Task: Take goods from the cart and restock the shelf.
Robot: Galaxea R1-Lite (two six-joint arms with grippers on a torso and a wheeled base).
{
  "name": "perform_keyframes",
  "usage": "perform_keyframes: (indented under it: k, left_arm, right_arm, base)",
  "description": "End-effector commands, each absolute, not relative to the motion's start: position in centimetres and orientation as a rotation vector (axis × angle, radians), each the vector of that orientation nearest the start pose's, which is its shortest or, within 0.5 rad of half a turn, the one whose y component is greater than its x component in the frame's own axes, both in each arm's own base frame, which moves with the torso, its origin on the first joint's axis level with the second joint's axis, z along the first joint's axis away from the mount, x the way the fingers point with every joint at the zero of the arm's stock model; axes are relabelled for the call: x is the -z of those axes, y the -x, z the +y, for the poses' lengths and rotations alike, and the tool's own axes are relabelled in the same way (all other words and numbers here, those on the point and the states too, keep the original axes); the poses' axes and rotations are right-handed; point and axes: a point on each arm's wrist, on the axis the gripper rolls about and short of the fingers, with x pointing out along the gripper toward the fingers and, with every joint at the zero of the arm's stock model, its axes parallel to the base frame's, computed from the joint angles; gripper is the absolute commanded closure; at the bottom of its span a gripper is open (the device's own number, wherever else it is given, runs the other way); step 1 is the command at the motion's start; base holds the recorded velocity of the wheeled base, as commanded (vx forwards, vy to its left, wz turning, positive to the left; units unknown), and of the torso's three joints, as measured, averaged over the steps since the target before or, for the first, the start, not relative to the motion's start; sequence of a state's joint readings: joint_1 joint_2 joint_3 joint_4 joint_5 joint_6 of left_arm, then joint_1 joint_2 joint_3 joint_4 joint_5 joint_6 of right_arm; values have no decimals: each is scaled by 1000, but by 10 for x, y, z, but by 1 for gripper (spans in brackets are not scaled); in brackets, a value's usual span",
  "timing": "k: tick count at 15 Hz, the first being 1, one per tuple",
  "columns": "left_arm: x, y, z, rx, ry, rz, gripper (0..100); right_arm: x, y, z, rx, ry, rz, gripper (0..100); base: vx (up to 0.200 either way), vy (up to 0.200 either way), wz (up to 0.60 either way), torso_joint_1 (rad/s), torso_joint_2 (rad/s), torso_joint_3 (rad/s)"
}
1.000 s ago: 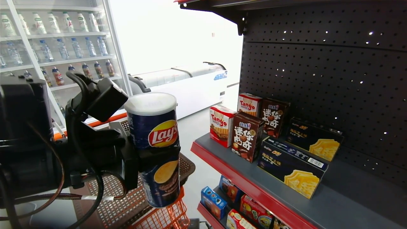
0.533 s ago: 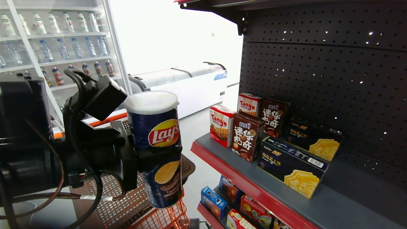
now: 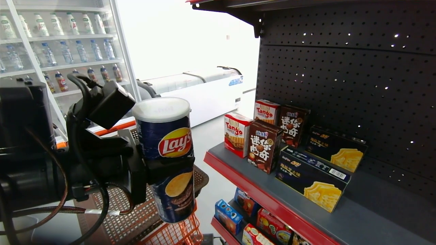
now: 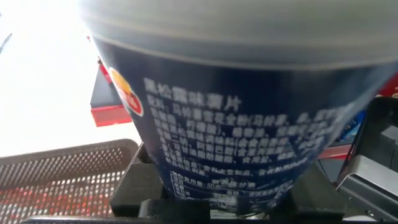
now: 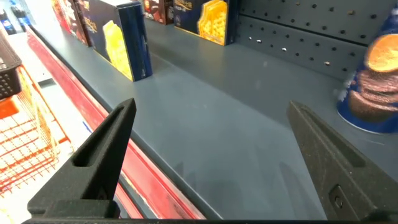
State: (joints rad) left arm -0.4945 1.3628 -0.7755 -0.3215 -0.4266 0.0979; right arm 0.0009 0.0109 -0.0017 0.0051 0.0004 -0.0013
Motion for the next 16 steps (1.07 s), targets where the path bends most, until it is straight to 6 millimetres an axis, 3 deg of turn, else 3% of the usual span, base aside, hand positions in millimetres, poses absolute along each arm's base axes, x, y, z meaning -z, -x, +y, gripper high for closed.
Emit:
perform_keyframes:
  k: [1, 7, 11, 16]
  left_arm:
    - [-232, -191, -114, 931, -100, 234, 100]
    - [-234, -190, -116, 943, -101, 228, 100]
    - [-240, -180, -133, 1026, -109, 203, 100]
    - [-239, -180, -133, 1028, -109, 206, 100]
  right_arm:
    - [-76, 22, 0, -2, 2, 15, 0]
    - [-76, 22, 0, -3, 2, 15, 0]
    - [-76, 22, 0, -2, 2, 15, 0]
    - [-76, 22, 0, 0, 2, 15, 0]
  base:
    - [0, 0, -600, 2, 12, 2]
    - [0, 0, -600, 0, 2, 3]
    - [0, 0, -600, 4, 1, 0]
    - [0, 0, -600, 4, 3, 0]
